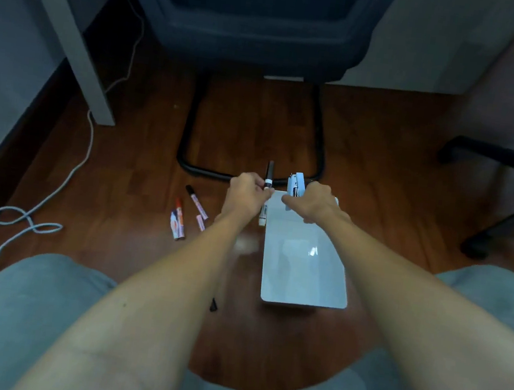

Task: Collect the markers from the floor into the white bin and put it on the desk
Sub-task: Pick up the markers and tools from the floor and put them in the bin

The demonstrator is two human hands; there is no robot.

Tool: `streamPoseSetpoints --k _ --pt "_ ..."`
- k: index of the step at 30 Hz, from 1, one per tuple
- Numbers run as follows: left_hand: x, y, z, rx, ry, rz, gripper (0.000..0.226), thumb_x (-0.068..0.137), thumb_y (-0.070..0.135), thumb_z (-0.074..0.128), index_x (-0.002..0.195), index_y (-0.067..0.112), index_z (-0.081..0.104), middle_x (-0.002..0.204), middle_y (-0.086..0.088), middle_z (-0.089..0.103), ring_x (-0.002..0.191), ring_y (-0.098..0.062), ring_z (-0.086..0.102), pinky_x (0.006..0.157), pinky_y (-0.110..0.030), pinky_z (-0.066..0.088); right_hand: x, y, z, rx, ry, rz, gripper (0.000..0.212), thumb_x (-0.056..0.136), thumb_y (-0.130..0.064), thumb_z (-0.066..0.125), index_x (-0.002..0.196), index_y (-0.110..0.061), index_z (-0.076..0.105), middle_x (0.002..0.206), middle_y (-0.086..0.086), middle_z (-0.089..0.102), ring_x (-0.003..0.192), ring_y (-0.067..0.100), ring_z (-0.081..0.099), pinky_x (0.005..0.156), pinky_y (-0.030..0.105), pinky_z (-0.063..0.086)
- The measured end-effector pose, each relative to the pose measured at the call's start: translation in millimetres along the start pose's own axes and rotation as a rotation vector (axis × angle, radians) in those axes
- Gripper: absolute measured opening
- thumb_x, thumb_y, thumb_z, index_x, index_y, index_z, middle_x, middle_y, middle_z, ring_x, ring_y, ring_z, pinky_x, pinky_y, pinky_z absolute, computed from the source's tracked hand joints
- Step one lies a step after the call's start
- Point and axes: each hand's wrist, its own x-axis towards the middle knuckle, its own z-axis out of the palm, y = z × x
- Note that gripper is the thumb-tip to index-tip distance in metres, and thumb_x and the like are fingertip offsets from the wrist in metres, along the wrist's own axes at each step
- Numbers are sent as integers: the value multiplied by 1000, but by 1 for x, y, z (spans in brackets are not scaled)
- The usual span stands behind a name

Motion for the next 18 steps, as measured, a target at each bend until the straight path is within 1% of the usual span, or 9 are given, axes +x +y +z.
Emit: streamPoseSetpoints --k 1,2,4,6,8,10,13,16,18 --pt "-3 3 11 15 -33 8 25 86 28 72 99 7 69 85 -6 68 82 -23 66 77 -35 56 -1 10 -2 -22 -6 20 57 84 -49 70 117 -3 61 99 10 60 69 22 65 67 35 60" --pt "-6 4 21 25 -64 7 24 86 26 71 100 6 68 87 -8 68 83 -24 66 77 -35 56 -1 20 -2 -31 -13 41 57 85 -49 70 118 -4 62 97 10 60 69 22 67 72 37 63" --pt "-12 1 41 63 -114 -1 23 86 25 71 96 5 69 90 -13 71 81 -27 69 76 -38 59 -5 38 1 -28 -24 79 58 85 -48 70 122 -4 61 94 8 57 73 25 69 78 40 63" --pt "-18 -4 57 121 -149 -7 21 85 27 71 91 6 68 89 -15 72 80 -30 71 74 -40 60 -10 55 7 -33 -36 107 58 85 -48 71 124 -5 59 96 7 55 73 25 69 78 39 63" --pt "-24 -13 69 152 -167 -31 21 85 28 71 89 8 67 89 -14 72 78 -30 71 75 -42 61 -15 67 15 -43 -69 126 55 85 -47 71 120 -5 60 97 7 57 72 24 69 78 40 63" --pt "-27 -19 74 163 -180 -44 21 85 28 71 90 9 66 90 -13 71 79 -30 71 76 -43 61 -19 75 23 -42 -96 136 51 86 -46 70 115 -6 61 99 9 60 76 25 69 79 40 63" --pt "-24 -23 67 154 -173 -33 17 85 26 70 86 10 67 88 -14 72 78 -30 71 77 -43 61 -18 80 31 -55 -95 110 46 88 -45 67 114 -6 64 111 12 67 92 28 69 85 40 60" --pt "-13 -22 47 105 -107 -24 15 87 21 68 89 6 72 88 -14 74 79 -29 71 79 -38 60 -13 72 29 -45 -64 62 49 89 -44 65 122 -8 62 122 13 65 105 30 67 90 41 57" --pt "-7 -19 31 97 -42 -14 16 88 21 67 89 7 73 85 -11 73 78 -26 70 78 -34 58 -6 61 25 -6 -29 33 50 90 -43 64 125 -7 60 125 13 64 108 31 65 90 40 56"
